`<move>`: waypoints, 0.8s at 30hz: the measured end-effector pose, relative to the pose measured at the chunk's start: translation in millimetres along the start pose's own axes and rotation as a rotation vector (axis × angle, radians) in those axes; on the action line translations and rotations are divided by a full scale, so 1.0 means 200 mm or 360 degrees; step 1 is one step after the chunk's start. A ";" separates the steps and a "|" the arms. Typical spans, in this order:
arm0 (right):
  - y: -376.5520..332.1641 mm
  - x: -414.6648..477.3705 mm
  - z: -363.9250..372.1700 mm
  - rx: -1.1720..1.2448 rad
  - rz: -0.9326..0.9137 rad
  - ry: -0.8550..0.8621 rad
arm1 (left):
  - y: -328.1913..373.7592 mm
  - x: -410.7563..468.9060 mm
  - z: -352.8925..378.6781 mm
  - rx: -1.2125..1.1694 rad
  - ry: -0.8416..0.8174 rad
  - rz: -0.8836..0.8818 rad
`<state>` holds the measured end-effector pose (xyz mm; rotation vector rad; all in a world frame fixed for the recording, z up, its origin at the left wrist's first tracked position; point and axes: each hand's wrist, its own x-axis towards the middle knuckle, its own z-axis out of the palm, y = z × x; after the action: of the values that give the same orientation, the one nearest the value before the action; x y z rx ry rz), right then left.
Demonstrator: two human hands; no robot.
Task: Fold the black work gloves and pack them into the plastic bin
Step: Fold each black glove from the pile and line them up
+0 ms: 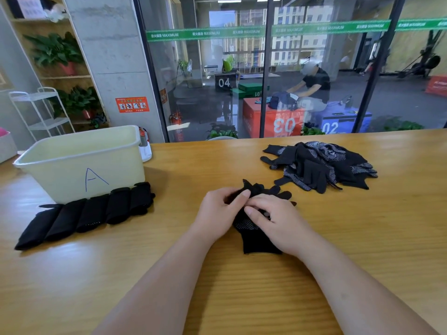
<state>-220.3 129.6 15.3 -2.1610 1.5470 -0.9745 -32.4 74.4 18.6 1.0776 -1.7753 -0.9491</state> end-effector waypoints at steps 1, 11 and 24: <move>0.01 0.00 0.00 -0.0010 -0.0009 0.0037 | -0.01 0.00 -0.01 -0.0030 0.0027 -0.0014; 0.06 -0.01 -0.04 -0.0089 -0.0016 0.0120 | 0.09 0.09 -0.18 -0.0354 0.0396 -0.0288; 0.10 0.00 -0.01 -0.0332 0.0036 -0.0081 | 0.12 0.03 -0.42 0.1515 0.0031 0.0324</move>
<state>-236.3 122.5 4.5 -2.2813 1.7118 -0.7752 34.7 61.6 72.1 1.3976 -2.3178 0.0941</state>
